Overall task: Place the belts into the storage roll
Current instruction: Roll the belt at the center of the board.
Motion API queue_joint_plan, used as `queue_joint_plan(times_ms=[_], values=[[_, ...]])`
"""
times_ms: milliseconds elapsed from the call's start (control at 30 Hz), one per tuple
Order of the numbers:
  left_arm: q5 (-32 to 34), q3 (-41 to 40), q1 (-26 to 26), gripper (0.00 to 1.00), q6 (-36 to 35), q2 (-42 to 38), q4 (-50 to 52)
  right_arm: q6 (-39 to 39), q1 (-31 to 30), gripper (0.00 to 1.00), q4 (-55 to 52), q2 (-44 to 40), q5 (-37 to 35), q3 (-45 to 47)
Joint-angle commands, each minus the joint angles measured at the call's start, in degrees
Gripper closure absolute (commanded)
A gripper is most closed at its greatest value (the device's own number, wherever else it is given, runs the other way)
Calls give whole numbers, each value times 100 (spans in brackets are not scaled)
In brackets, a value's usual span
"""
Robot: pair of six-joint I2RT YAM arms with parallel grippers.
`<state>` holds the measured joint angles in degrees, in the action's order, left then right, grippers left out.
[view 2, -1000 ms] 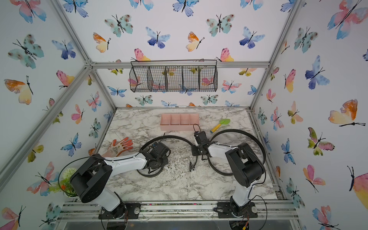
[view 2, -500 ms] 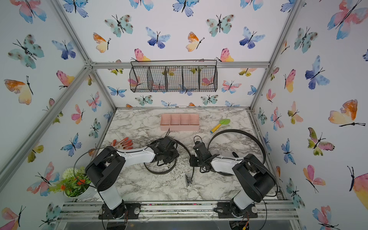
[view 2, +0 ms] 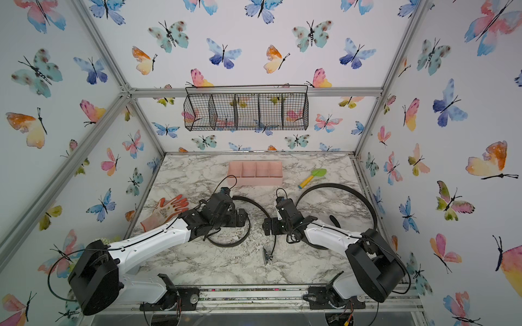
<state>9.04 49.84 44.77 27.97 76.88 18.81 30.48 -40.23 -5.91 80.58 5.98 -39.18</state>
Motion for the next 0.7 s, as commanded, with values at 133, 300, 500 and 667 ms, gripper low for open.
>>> queue_joint_plan(times_ms=[133,300,500,667], values=[[1183,646,62,5,-3471,396,694,-173,-22,1,-1068,-875,-331,-149],[1286,760,273,3,-5378,1038,740,-113,-20,1,-1351,-1616,-501,15],[1207,613,382,1,-6930,1563,243,-134,-12,1,-1628,-2204,-761,59],[899,714,330,1,-7430,1867,116,-128,-3,1,-1786,-2384,-791,49]])
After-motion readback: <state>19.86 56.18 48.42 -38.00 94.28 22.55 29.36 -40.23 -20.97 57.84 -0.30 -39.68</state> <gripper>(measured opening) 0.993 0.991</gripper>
